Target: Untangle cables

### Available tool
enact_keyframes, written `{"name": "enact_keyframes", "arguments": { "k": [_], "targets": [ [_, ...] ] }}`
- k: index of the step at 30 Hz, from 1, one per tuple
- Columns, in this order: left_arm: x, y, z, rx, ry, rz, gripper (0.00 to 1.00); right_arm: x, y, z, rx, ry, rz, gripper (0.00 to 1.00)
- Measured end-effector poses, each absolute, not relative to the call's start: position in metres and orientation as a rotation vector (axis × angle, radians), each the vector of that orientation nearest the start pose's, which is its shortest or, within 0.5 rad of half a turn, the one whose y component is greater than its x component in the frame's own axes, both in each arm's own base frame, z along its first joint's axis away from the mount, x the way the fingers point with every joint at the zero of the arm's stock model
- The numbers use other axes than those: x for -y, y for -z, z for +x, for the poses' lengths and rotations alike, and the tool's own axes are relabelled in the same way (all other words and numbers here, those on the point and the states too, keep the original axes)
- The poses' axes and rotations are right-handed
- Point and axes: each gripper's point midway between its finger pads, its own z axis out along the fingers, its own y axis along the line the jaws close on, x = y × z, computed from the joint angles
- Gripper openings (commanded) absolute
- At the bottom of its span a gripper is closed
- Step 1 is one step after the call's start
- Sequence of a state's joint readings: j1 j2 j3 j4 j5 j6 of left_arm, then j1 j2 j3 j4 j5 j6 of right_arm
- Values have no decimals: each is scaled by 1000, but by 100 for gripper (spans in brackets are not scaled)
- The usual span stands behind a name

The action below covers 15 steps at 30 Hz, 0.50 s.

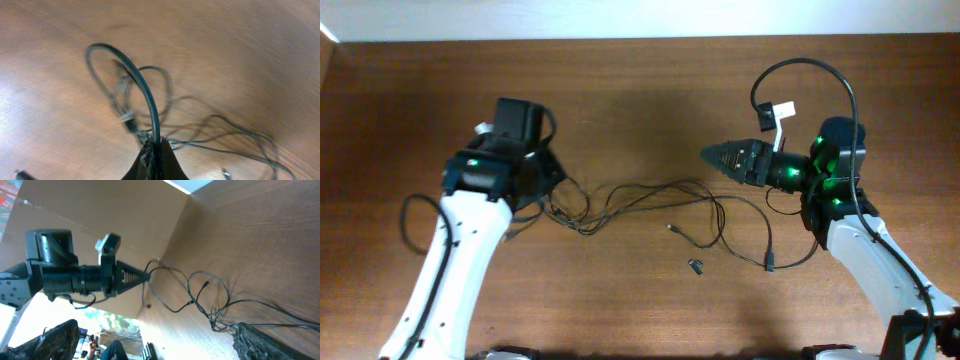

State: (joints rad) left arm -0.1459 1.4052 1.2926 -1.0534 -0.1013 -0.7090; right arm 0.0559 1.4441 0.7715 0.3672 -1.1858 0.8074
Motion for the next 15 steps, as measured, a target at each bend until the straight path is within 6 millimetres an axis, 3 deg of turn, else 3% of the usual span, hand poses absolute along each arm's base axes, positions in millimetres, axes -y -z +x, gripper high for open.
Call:
{"name": "enact_keyframes", "arguments": {
  "k": [2,7,10,14,15],
  "targets": [
    [-7,-178,300,-2587,-47,-1014,0,-178,-228,338,-2017,-1667,-167,99],
    [-61,-169,257,-2376,-337,-1502,1,-178,-228,338,-2017,-1667,-168,99],
    [-67,-151,242,-2268,-395,-1685,20,-178,-228,338,-2017,-1667,-168,99],
    [-55,-131,227,-2106,-332,-1989,21,-178,-228,338,-2017,-1667,-167,99],
    [-51,-129,227,-2072,-297,-2048,13,-178,-228,338,-2017,-1667,-167,99]
  ]
}}
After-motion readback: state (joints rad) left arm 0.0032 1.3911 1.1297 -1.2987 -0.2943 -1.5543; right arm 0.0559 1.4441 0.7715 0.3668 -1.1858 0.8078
